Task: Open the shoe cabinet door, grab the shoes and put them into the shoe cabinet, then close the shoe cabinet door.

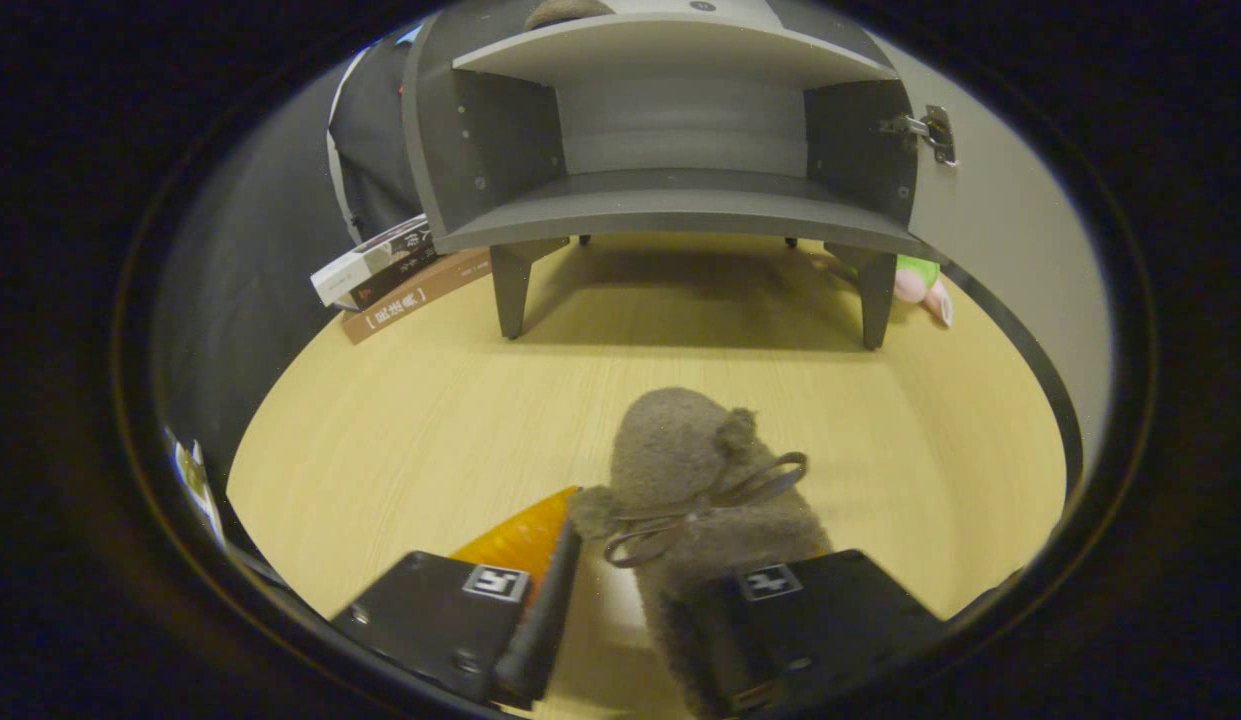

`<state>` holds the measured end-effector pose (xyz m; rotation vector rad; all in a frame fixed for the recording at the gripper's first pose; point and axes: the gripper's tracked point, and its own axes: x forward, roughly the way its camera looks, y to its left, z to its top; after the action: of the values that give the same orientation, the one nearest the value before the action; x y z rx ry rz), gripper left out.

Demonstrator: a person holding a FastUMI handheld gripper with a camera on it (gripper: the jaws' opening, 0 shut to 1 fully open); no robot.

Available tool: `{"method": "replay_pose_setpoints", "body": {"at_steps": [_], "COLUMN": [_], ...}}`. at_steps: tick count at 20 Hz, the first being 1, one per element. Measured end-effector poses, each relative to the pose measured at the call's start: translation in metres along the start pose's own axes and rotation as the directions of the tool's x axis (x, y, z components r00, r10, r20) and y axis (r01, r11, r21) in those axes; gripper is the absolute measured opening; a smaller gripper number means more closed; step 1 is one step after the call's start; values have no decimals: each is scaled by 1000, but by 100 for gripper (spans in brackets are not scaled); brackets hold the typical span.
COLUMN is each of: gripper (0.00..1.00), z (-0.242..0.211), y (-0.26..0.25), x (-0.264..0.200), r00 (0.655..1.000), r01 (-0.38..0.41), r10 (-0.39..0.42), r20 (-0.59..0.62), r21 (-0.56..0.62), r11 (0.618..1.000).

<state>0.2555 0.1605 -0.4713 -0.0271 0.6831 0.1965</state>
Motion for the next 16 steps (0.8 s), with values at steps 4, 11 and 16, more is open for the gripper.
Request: {"method": "replay_pose_setpoints", "body": {"at_steps": [4, 11, 16], "gripper": [13, 7, 7], "z": [1, 31, 83], "y": [8, 20, 38], "x": [-11, -62, -130], "r00": [998, 994, 986], "r01": [-57, -109, -106], "r10": [58, 109, 115], "r20": [-41, 11, 123], "r21": [7, -11, -76], "r11": [998, 994, 991]}}
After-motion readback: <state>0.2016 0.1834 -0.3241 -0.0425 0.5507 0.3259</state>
